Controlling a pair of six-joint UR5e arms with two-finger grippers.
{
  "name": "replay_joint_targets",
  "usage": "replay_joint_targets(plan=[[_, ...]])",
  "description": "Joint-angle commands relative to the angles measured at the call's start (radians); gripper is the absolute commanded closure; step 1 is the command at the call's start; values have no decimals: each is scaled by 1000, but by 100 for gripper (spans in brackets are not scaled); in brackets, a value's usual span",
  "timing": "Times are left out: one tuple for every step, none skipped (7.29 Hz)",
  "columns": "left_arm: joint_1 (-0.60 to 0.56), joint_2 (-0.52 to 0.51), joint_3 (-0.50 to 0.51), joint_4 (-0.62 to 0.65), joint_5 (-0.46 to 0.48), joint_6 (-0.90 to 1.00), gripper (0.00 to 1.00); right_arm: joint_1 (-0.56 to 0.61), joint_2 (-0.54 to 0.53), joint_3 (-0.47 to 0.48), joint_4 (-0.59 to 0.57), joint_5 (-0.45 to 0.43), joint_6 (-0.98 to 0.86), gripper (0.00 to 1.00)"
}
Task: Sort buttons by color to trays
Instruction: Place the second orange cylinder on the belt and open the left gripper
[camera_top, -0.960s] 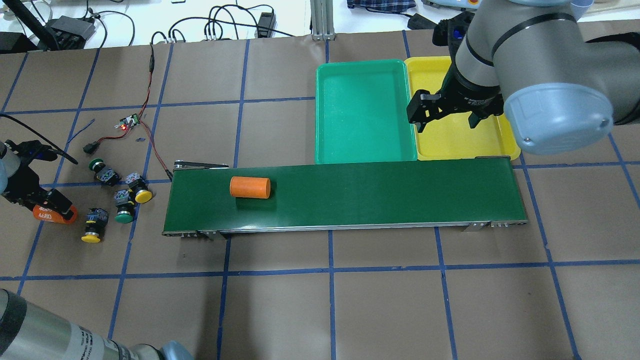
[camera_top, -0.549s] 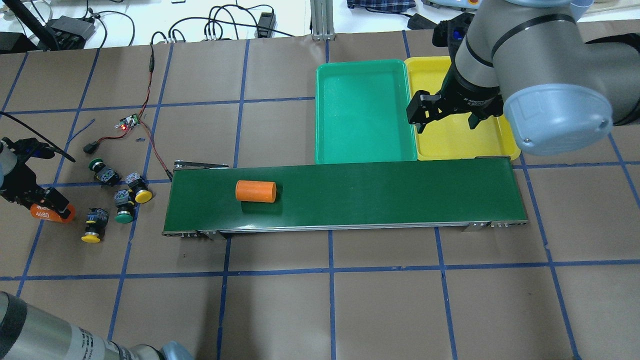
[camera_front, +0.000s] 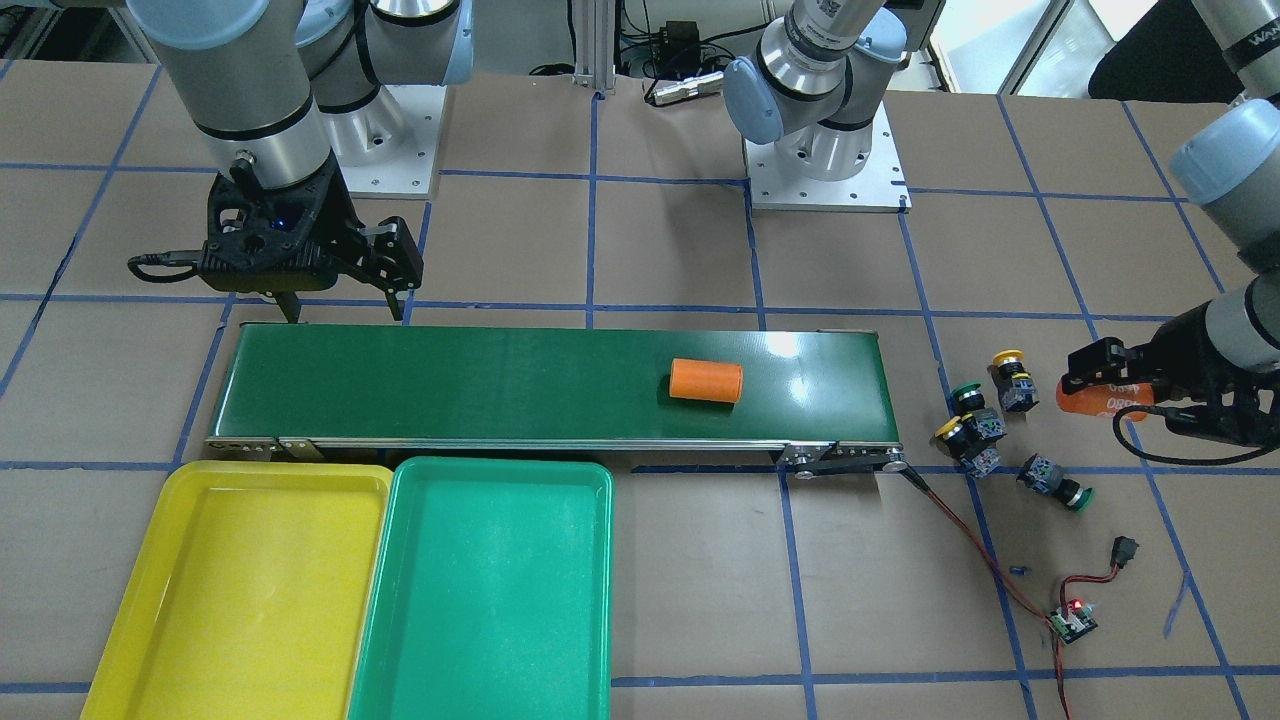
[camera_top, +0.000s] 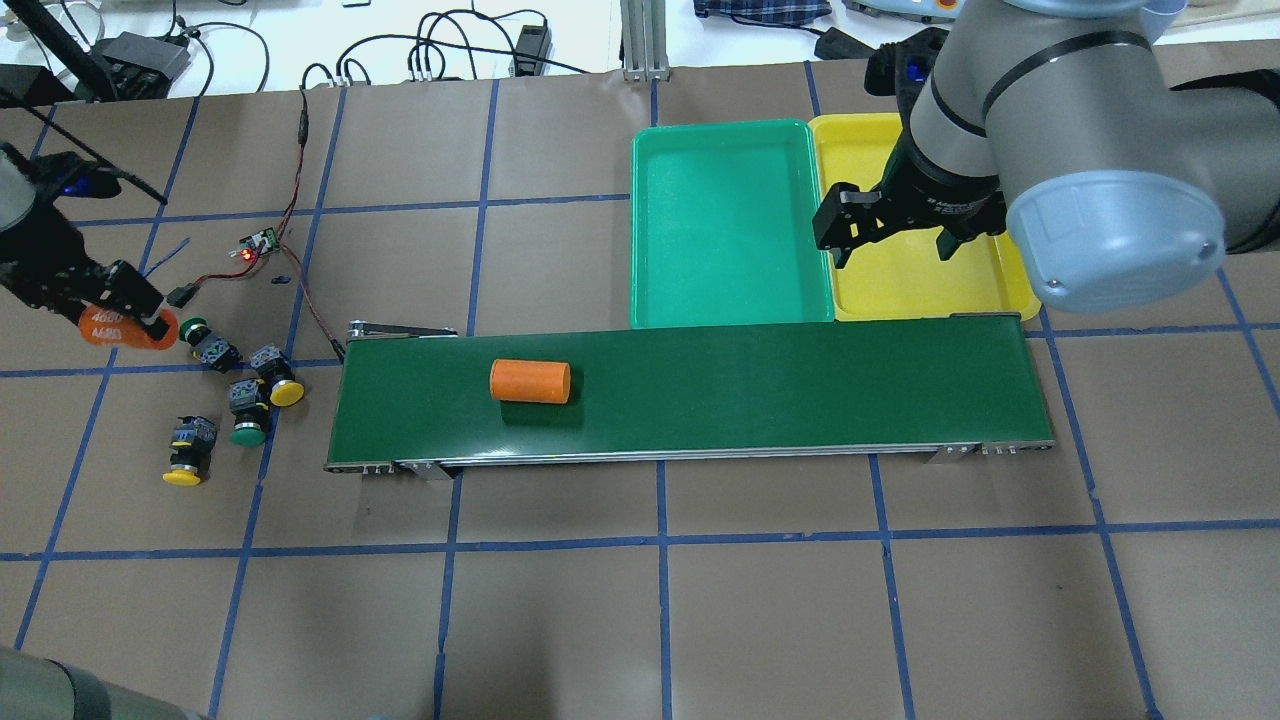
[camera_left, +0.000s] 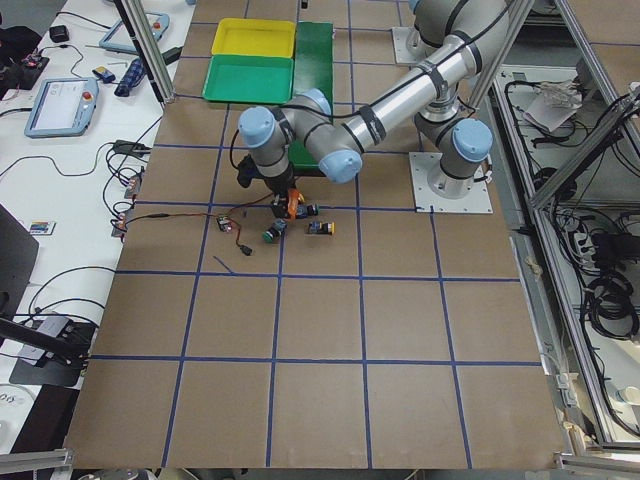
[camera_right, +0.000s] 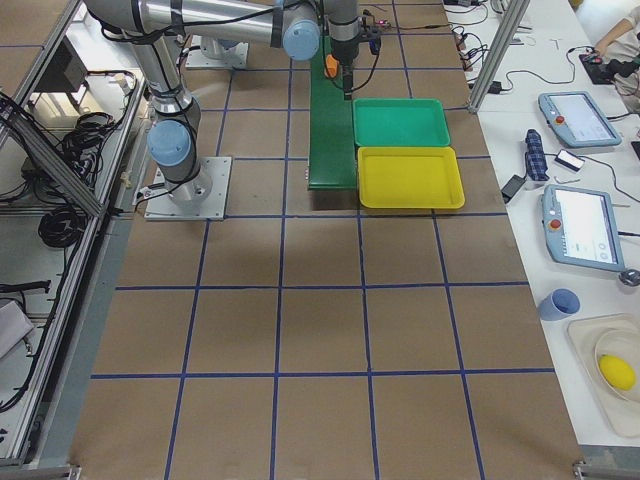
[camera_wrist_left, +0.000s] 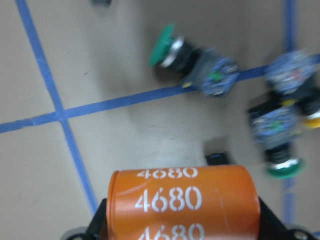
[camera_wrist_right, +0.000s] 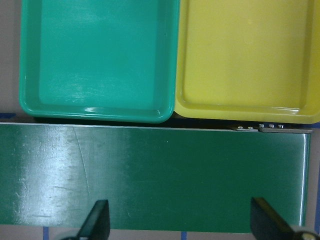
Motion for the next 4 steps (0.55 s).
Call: replay_joint_targets(plan=[[-177,31,-3,-58,-44,-258,100,0,0,0,1,0,1,0],[-249,30,-22,-52,-41,-361,100,0,0,0,1,0,2,0],[-294,22,-56,-45,-41,-412,100,0,0,2,1,0,1,0],[-308,22,-87,-27,-41,-414,100,0,0,2,1,-1,2,0]])
